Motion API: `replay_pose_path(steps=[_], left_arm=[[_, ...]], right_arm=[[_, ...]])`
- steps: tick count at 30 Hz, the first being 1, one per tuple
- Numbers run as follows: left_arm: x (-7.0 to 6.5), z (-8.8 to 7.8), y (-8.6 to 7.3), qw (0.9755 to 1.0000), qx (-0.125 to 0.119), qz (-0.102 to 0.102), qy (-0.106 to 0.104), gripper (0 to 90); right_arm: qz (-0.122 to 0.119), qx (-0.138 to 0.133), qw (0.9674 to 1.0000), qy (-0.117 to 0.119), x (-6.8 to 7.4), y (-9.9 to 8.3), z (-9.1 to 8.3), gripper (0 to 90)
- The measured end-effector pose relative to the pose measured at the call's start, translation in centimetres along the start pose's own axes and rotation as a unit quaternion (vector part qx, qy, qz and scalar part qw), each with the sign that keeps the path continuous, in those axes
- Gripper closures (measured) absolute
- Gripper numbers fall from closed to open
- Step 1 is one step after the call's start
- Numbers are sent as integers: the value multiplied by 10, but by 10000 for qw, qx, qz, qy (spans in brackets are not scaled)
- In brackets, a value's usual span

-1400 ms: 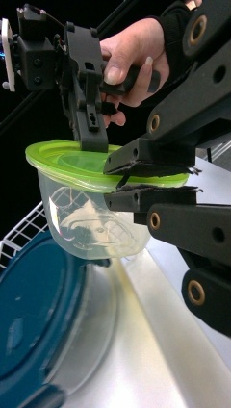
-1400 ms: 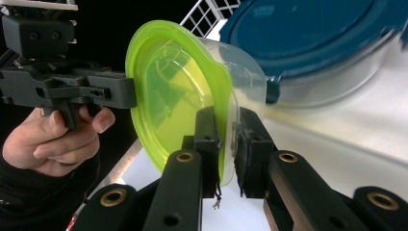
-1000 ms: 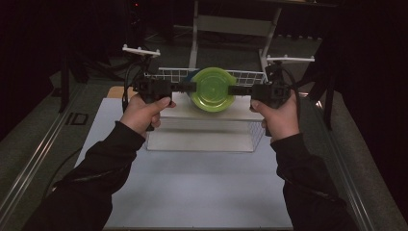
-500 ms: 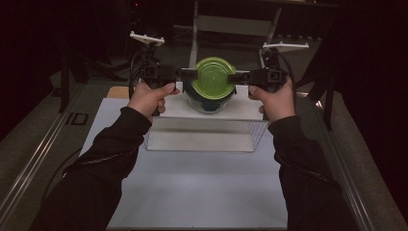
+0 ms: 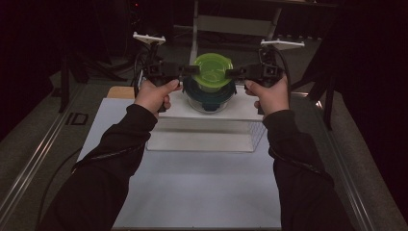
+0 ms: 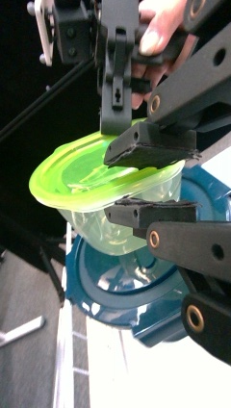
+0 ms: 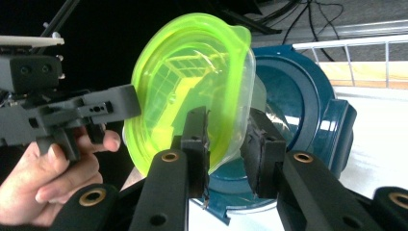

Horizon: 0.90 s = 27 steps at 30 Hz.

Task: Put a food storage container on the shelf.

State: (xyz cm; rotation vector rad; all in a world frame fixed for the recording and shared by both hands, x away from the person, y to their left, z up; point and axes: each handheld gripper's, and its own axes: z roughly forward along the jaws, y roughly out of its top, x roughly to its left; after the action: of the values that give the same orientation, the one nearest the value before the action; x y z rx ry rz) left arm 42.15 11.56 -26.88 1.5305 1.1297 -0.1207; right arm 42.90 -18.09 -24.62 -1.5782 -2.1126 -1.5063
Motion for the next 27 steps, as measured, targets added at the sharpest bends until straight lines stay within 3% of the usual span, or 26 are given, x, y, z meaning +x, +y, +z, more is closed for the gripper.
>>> replay_pose_path(steps=[9, 19, 20, 27], left_arm=[[6, 4, 1, 9998, -81, -193, -6, 689], [3, 9, 3, 9996, -49, -56, 263, 566], [3, 8, 4, 9997, -77, -56, 238, 533], [-1, 2, 4, 9996, -182, 78, 188, 464]], right_arm=[[125, 3, 9999, -72, 0, 7, 3, 703], [176, -106, 9998, -56, -1, 13, 3, 593], [137, -127, 9998, -65, -1, 14, 3, 541], [113, -175, 9998, -71, -5, 14, 1, 466]])
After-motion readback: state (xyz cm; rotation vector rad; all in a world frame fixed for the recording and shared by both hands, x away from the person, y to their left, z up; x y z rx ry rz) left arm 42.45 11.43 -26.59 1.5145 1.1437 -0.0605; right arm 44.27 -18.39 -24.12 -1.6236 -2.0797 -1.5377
